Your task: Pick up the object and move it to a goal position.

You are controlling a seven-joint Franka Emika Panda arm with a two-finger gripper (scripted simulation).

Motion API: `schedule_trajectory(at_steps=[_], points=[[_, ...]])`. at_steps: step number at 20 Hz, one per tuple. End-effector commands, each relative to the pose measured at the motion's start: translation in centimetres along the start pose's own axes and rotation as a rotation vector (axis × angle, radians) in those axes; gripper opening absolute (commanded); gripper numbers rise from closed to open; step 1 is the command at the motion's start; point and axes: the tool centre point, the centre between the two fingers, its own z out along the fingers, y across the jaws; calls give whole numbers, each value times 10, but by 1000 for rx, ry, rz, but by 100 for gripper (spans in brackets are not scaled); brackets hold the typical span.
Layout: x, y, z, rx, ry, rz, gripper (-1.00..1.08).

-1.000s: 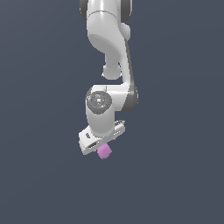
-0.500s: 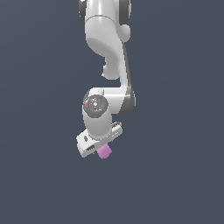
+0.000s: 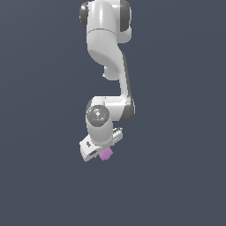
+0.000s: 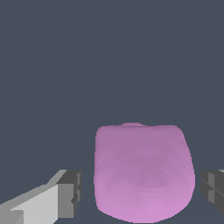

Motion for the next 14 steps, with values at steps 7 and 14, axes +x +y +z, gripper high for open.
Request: schedule_trajectory(at_steps=[7,14], points=[[1,1,10,-1,1,-1,-100],[1,1,10,-1,1,-1,-100]])
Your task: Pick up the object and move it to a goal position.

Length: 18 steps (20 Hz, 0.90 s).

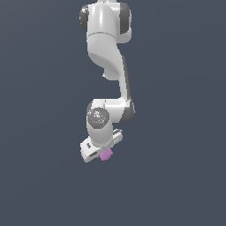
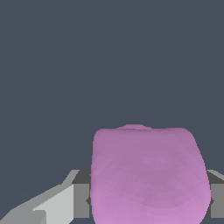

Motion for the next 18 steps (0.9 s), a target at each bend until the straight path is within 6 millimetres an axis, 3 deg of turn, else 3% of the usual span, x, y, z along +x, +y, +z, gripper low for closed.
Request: schedule_trajectory(at_steps=[1,9,18], points=[[0,0,0,0,0,0,-100],[-12,8,-2,0,0,0,-100],[-75,55,-12,0,0,0,-100]])
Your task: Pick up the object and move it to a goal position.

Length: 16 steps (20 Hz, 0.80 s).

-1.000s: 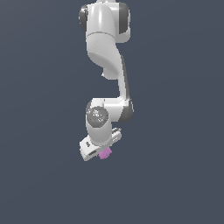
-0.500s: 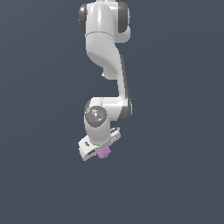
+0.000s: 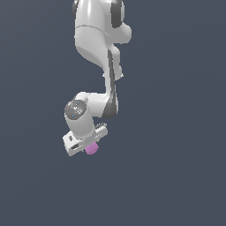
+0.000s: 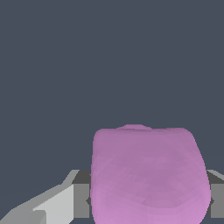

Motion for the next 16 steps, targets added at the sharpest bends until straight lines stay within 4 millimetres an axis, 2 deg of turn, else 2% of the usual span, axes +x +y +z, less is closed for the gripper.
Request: schedule_trajectory(at_steps=[1,5,9,13,16], points=[[-21,16,-4,0,0,1,-100],[-52,40,-9,0,0,1,-100],[-72,56,-12,0,0,1,-100],[-82,64,-14,0,0,1,-100],[-82,65,-14,0,0,1,-100]])
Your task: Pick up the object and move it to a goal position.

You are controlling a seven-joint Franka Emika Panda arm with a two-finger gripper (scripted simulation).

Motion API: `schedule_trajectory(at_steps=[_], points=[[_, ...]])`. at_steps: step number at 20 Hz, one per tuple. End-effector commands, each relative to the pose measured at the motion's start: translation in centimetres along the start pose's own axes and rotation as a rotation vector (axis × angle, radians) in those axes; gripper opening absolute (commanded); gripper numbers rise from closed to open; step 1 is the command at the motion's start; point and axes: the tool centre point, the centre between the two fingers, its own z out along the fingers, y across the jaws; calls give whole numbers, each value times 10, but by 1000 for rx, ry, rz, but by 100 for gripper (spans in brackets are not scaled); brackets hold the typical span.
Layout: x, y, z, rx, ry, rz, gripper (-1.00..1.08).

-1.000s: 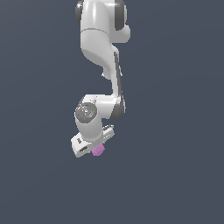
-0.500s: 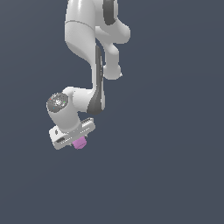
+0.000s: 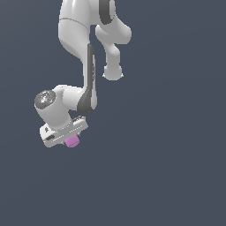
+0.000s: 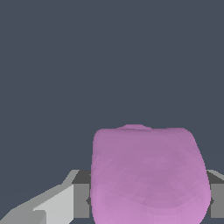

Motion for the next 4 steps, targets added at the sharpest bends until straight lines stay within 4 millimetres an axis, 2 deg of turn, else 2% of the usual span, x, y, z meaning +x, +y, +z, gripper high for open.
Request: schedule_trajectory(at_steps=[1,4], points=[[2,-1,0,0,0,-2,-100],[5,-3,1,0,0,-2,-100]])
